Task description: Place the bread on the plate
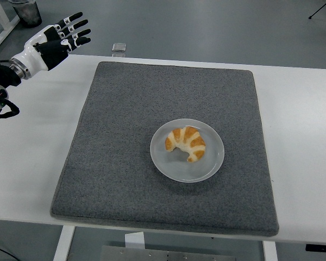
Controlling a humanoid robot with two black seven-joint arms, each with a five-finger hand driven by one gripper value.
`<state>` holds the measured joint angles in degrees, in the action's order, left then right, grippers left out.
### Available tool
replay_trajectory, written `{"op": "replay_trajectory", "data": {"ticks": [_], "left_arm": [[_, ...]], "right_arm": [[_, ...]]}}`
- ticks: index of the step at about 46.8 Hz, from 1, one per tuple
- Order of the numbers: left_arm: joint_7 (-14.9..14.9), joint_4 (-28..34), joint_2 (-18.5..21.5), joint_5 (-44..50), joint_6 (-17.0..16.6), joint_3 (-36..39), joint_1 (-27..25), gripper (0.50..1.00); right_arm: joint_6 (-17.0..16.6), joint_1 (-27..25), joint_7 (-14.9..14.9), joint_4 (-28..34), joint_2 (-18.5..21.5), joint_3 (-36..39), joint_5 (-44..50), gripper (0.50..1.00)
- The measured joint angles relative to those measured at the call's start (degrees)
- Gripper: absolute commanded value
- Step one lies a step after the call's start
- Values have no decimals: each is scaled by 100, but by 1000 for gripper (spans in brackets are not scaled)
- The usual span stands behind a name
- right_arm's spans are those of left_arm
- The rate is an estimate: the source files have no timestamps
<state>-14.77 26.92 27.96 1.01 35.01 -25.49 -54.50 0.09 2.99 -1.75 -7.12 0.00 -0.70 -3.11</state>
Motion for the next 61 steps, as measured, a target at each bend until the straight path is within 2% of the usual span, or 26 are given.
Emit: {"op": "replay_trajectory", "data": {"ticks": [12,17,29,61], "left_arm": [[380,12,-5,955,-2,-8,296,999],[396,21,-41,1072,-2,-8,332,999],[397,22,-412,1102,-2,-26,361,999],[406,11,-362,1086,-2,-264,386,999]], "right_arm": [[0,0,-1,0,0,0,0,952],[0,0,-1,0,0,0,0,952],[0,0,-1,1,0,0,0,952],[-11,0,0,-64,0,9,2,952]]}}
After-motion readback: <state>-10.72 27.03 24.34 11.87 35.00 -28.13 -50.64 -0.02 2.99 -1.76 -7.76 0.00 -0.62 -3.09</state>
